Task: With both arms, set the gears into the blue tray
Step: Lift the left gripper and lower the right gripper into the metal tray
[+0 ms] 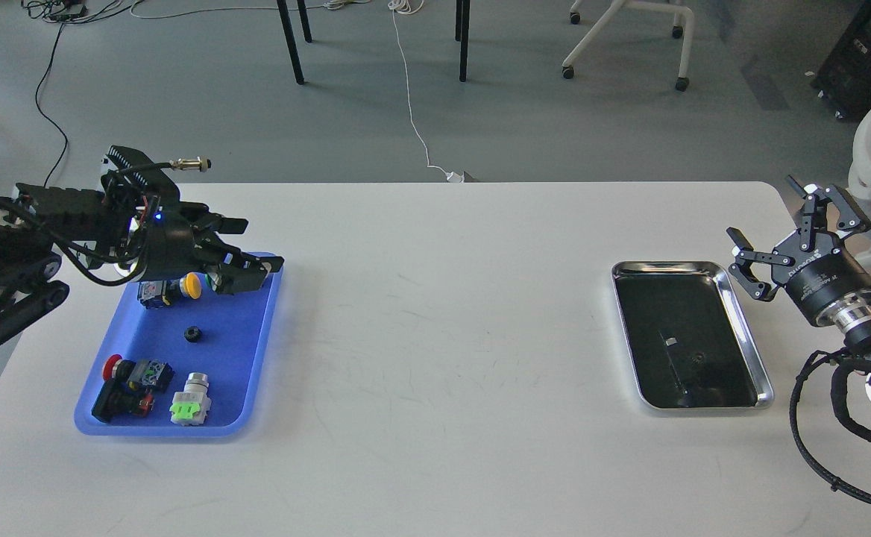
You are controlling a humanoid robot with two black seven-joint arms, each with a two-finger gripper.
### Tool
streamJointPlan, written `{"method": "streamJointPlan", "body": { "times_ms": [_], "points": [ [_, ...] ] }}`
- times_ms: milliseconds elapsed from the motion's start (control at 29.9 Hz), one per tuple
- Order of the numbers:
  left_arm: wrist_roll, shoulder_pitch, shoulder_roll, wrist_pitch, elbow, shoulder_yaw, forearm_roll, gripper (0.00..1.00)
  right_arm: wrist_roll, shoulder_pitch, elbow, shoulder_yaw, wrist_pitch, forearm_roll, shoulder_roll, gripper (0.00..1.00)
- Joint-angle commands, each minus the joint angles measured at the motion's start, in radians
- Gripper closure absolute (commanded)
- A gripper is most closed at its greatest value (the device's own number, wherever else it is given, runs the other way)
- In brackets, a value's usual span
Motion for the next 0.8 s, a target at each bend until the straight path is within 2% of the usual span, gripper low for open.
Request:
{"method": "streamJointPlan", "body": {
  "times_ms": [0,100,267,334,468,568,668,735,768],
  "points": [
    [0.000,0.009,-0.029,0.023,-0.050,-0.032,-0.288,0.09,0.000,0.003,0.003,-0.006,0.000,-0.006,-0.001,0.02],
    [0.000,0.093,-0.075,0.052,-0.064,-0.098,-0.502,0.09,0.000,0.007,0.007,-0.009,0.000,-0.008,-0.001,0.02],
    [0.000,0.292,-0.190,0.078,-0.059,-0.325,-0.800,0.03,0.000,0.011,0.012,-0.016,0.000,-0.015,-0.007,0.02],
    [0.000,0.360,-0.237,0.090,-0.053,-0.400,-0.824,0.02,0.000,0.013,0.013,-0.016,0.000,-0.053,-0.008,0.02],
    [0.000,0.464,-0.277,0.145,-0.053,-0.466,-0.834,0.02,0.000,0.014,0.033,-0.016,0.000,-0.190,-0.011,0.02],
    [0.000,0.520,-0.312,0.141,-0.050,-0.559,-0.844,0.02,0.000,0.022,0.065,-0.016,0.000,-0.288,-0.033,0.02],
    [0.108,0.578,-0.346,0.092,-0.048,-0.665,-0.897,0.02,0.000,0.055,0.117,-0.017,0.000,-0.426,-0.085,0.02],
    [0.152,0.592,-0.360,0.041,-0.047,-0.710,-0.954,0.02,0.000,0.101,0.153,-0.035,0.000,-0.573,-0.119,0.02],
    [0.160,0.593,-0.365,0.030,-0.045,-0.715,-0.971,0.02,0.000,0.131,0.167,-0.049,0.000,-0.642,-0.136,0.02]
  ]
}}
